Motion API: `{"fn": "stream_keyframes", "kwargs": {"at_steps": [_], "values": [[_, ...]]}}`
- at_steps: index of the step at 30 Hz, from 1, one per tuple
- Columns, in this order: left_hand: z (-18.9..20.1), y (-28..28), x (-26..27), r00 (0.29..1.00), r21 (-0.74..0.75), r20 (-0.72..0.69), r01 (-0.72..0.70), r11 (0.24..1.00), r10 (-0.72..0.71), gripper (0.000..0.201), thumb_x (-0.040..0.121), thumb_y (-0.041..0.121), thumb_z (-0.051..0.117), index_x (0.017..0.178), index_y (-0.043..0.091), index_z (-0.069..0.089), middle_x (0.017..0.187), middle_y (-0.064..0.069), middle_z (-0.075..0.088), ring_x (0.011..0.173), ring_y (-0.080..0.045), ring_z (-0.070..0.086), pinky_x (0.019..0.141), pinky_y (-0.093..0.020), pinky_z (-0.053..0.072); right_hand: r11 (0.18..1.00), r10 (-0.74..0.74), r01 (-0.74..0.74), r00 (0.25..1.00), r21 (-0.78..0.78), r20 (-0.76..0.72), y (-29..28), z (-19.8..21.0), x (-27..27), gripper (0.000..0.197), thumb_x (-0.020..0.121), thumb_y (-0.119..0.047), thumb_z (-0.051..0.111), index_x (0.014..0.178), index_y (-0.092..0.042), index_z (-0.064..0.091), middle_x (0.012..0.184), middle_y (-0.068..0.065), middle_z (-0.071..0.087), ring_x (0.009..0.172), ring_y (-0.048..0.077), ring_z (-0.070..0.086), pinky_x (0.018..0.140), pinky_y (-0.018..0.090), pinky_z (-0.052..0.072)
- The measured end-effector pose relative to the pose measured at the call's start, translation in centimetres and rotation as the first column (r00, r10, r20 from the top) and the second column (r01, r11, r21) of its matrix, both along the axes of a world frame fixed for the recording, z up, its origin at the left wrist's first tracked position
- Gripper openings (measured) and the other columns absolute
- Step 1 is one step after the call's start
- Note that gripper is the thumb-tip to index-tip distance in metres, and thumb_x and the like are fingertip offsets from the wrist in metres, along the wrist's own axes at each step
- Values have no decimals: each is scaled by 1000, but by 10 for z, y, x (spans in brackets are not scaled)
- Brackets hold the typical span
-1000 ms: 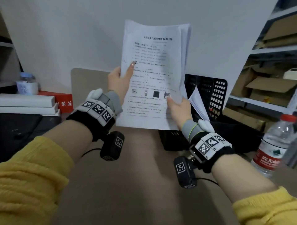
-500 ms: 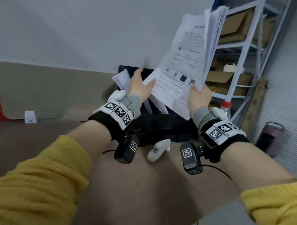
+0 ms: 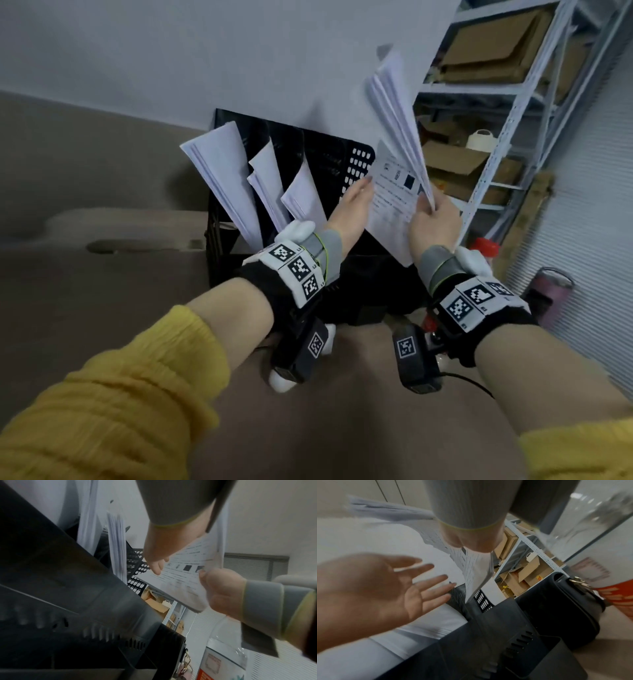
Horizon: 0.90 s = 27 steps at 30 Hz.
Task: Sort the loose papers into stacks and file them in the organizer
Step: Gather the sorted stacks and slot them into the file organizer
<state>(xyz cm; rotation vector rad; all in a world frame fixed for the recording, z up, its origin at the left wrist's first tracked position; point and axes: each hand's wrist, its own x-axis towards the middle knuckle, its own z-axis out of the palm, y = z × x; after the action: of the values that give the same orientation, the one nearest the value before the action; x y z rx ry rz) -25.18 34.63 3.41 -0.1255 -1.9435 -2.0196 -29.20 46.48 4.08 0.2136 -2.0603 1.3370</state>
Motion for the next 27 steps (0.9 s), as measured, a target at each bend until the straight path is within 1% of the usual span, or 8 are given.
{"fn": "stream_keyframes", "kwargs": {"at_steps": [3, 6, 9, 11, 14, 20, 23, 27], "values": [[11, 10, -7, 993, 33, 48, 104, 994, -105, 54, 102, 51, 20, 148, 26, 31, 149, 4, 39, 137, -13, 37, 108, -32, 29, 997, 13, -14, 1000, 79, 10, -13, -1, -13, 49, 90, -6, 42, 126, -34, 61, 116, 2, 68, 110, 25, 58, 77, 15, 34], [23, 11, -16, 984, 112, 78, 149, 983, -158, 51, 100, 56, 21, 122, 24, 55, 115, 6, 59, 97, 4, 61, 83, -15, 46, 980, 4, -11, 999, 197, 36, -26, -1, -29, 50, 91, -7, 41, 127, -36, 58, 117, 6, 67, 110, 31, 57, 76, 21, 34], [21, 7, -33, 983, 161, 119, 123, 979, -143, 64, 97, 63, 19, 139, 25, 47, 137, 3, 51, 124, -13, 50, 105, -29, 40, 969, 27, -43, 997, 245, 68, -35, -7, -42, 41, 97, -15, 41, 127, -37, 58, 117, 8, 66, 107, 32, 59, 78, 27, 39], [14, 2, -37, 985, 176, 119, 105, 979, -127, 66, 98, 61, 16, 147, 22, 35, 140, 5, 45, 128, -13, 42, 103, -21, 37, 965, 54, -70, 996, 252, 69, -38, -17, -50, 43, 96, -14, 40, 127, -38, 57, 117, 6, 67, 107, 30, 60, 82, 30, 45], [3, -5, -42, 976, 167, 184, 90, 982, -121, 82, 87, 77, 9, 149, 29, 33, 151, -1, 41, 137, -21, 39, 112, -44, 31, 959, 84, -105, 993, 263, 89, -42, -31, -59, 49, 93, -8, 39, 124, -40, 59, 112, 4, 68, 104, 27, 61, 79, 24, 41], [13, -8, -34, 980, 205, 97, 151, 967, -173, 67, 96, 62, 6, 150, 28, 29, 153, 4, 36, 140, -22, 36, 114, -46, 26, 978, 210, -210, 978, 7, -1, -43, -24, -69, 52, 90, 4, 40, 121, -29, 66, 99, -11, 64, 98, 7, 58, 85, 16, 42], [24, -8, -30, 981, 188, 37, 182, 965, -192, 62, 101, 53, 4, 148, 25, 34, 151, 4, 40, 140, -18, 37, 114, -43, 24, 978, 208, -207, 976, 28, -68, -51, -11, -73, 47, 88, 5, 39, 115, -19, 69, 93, -3, 66, 87, 10, 58, 79, 21, 46], [9, -16, -38, 982, 151, 127, 118, 981, -138, 61, 99, 59, 12, 146, 28, 35, 151, 4, 41, 137, -19, 40, 111, -47, 27, 976, 215, -212, 976, 54, -46, -51, -30, -73, 47, 88, 2, 42, 122, -21, 66, 98, -7, 64, 96, 8, 55, 81, 20, 42]]}}
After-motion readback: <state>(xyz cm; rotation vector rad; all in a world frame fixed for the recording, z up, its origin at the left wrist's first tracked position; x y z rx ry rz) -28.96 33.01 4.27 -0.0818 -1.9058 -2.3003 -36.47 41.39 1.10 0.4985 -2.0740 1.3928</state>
